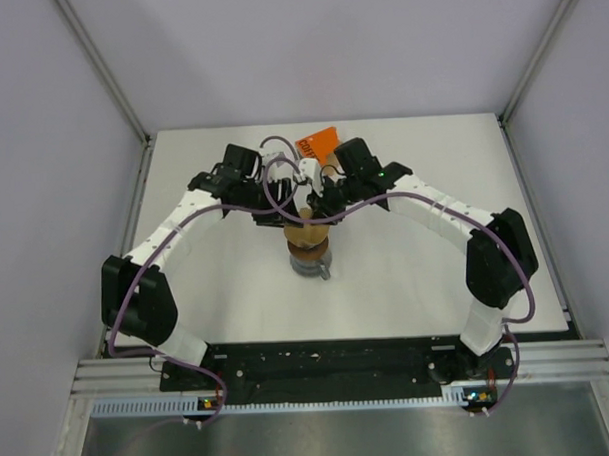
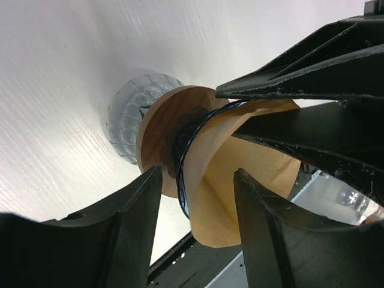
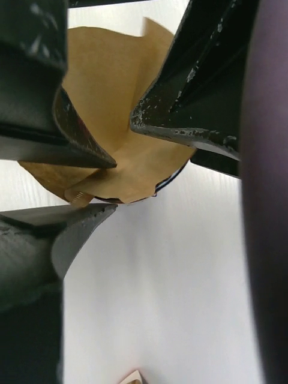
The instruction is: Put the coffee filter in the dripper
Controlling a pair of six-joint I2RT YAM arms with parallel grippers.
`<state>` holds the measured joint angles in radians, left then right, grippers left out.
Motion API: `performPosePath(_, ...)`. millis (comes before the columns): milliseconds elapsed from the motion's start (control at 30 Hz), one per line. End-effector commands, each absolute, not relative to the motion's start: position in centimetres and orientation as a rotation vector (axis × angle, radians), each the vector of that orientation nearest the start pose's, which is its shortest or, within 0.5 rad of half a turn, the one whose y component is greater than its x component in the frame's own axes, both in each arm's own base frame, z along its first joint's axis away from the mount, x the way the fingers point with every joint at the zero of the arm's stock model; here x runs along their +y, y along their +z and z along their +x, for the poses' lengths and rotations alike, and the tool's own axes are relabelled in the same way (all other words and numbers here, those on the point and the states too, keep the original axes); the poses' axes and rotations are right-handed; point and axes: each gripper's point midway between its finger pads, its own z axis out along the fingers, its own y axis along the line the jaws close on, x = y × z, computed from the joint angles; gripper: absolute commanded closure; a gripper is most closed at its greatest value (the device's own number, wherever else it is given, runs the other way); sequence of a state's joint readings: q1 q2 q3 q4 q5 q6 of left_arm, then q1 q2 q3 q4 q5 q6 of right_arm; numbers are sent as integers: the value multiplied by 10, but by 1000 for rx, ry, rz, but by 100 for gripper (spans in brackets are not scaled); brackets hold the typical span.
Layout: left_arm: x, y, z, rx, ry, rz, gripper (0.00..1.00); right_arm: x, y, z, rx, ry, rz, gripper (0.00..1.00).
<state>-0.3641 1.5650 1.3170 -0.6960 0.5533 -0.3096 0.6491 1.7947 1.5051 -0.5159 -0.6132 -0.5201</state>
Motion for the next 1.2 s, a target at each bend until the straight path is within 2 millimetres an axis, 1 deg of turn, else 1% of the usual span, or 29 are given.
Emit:
performPosePath(0, -225, 185, 319, 2514, -861, 371, 44, 350, 198, 325, 1622, 712, -1463, 67)
performPosePath(67, -224, 188, 321, 2505, -851, 375, 44, 349, 196, 325, 1637, 712, -1454, 64)
performPosePath(167, -226, 190, 320, 2499, -857, 384, 44, 349, 186, 327, 1683, 718, -1445, 63)
performPosePath(300, -223, 185, 320, 2504, -840, 383, 45, 349, 172, 334, 1758, 679, -1418, 63)
performPosePath(367, -223, 185, 320, 2506, -834, 385, 47, 350, 168, 334, 1781, 667, -1426, 63)
performPosePath(467, -223, 187, 322, 2502, -832, 388, 48, 353, 165, 332, 1785, 646, -1453, 62)
performPosePath(533, -224, 191, 324, 2497, -829, 392, 49, 353, 162, 329, 1790, 627, -1477, 60)
performPosePath(633, -222, 198, 327, 2482, -821, 394, 50, 351, 152, 324, 1820, 630, -1504, 58)
performPosePath(700, -223, 201, 326, 2473, -827, 395, 50, 350, 147, 321, 1846, 638, -1515, 63)
performPosePath(800, -222, 200, 323, 2476, -834, 398, 50, 348, 138, 319, 1878, 639, -1529, 84)
performPosePath(833, -222, 199, 323, 2477, -831, 398, 50, 348, 136, 320, 1885, 636, -1530, 89)
performPosePath(900, -221, 195, 321, 2482, -829, 396, 50, 347, 135, 321, 1893, 625, -1528, 96)
performPosePath(967, -222, 193, 318, 2482, -844, 400, 49, 348, 135, 322, 1895, 614, -1528, 100)
performPosePath(1033, -223, 192, 317, 2478, -855, 402, 48, 348, 138, 323, 1888, 608, -1527, 100)
performPosePath(1167, -219, 187, 320, 2482, -811, 402, 49, 348, 140, 323, 1877, 600, -1534, 100)
